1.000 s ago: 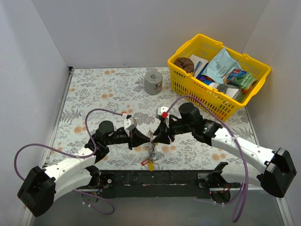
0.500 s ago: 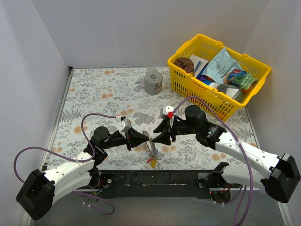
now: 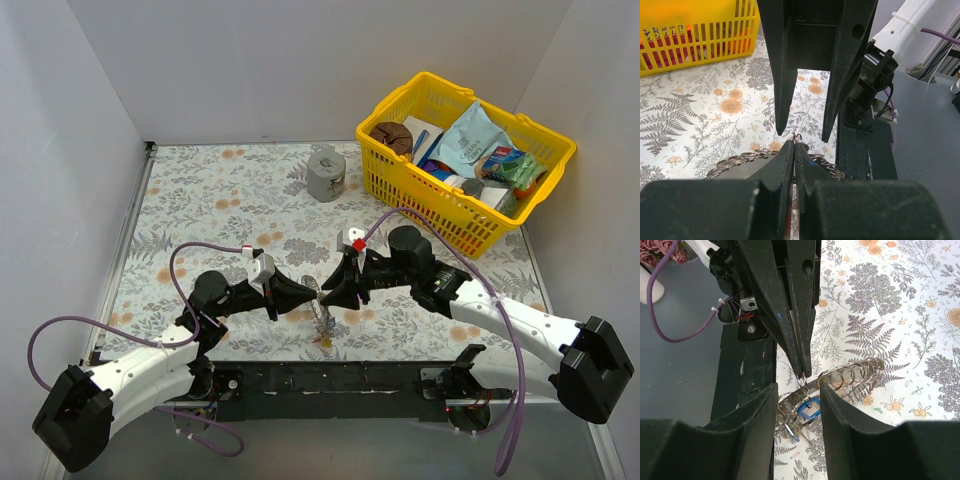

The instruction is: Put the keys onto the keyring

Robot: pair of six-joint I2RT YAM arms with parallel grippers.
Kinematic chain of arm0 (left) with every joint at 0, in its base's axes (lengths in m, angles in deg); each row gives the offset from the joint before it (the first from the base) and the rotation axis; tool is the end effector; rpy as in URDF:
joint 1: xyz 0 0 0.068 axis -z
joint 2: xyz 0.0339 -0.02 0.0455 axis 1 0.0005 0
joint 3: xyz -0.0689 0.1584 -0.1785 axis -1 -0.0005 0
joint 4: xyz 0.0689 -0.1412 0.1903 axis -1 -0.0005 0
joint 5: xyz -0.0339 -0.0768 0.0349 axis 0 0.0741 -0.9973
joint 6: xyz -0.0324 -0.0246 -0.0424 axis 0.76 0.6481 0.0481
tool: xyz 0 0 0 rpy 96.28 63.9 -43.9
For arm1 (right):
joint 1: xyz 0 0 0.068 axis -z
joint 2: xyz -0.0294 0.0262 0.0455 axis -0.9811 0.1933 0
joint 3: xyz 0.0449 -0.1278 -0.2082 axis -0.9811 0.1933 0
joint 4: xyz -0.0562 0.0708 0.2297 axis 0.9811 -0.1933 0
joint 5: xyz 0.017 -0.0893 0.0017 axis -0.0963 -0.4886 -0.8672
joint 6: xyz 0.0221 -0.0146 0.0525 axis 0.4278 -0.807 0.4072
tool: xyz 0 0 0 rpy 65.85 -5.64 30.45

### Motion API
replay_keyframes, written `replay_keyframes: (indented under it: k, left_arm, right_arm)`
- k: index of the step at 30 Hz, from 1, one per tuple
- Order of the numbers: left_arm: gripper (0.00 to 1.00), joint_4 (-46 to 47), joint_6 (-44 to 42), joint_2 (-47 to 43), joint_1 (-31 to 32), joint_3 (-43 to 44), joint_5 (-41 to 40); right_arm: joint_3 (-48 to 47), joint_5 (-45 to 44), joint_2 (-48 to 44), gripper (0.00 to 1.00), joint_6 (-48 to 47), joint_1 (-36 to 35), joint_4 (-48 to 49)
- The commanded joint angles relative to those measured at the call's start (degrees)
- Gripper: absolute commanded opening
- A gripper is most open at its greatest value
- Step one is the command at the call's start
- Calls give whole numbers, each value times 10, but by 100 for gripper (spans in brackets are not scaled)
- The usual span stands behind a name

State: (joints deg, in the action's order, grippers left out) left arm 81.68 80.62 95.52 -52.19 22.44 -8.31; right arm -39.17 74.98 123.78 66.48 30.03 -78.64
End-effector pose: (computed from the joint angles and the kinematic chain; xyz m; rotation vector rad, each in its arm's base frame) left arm 0.1302 -0.1365 0.2167 0.4744 1.7403 -1.7137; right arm 0.1440 0.2061 0.2653 -1.2352 1.4731 1.2243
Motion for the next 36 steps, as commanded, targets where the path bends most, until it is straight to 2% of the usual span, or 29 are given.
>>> replay_keyframes:
  k: [1,14,20,21,26,28,31,32,34,35,36]
  left_arm:
    - [0,31,2,-17,1,13,12]
    - [0,40,17,-22,1,28,23]
    - [0,40,23,-13,1,35,35]
    - [0,39,22,-12,2,37,37]
    - [0,18,11,-23,1,43,36]
    - [0,-35,-14,-24,1,63,40]
    - [7,-132,-63,-21,1,103,51]
    - [17,-157,-76,-20,2,113,51]
    - [26,-218,-108,-12,1,133,56]
    - [36,-241,-123,-9,1,155,63]
    - [41,-260,-133,-1,1,164,67]
  right_arm:
    - [6,15,-1,45,10,1,45]
    - [18,18,12,34,35,2,76]
    - [8,20,25,10,48,2,76]
    - [7,23,27,2,49,2,78]
    - [-8,19,36,1,42,2,49]
    - [-18,10,36,1,25,2,13]
    - [-46,1,40,1,-8,2,-39]
    - [-56,-3,43,1,-31,2,-79]
    - [-83,-9,50,1,-62,1,-122]
    - [-92,-11,52,1,-72,2,-156]
    - [-108,-9,56,1,-81,1,-174]
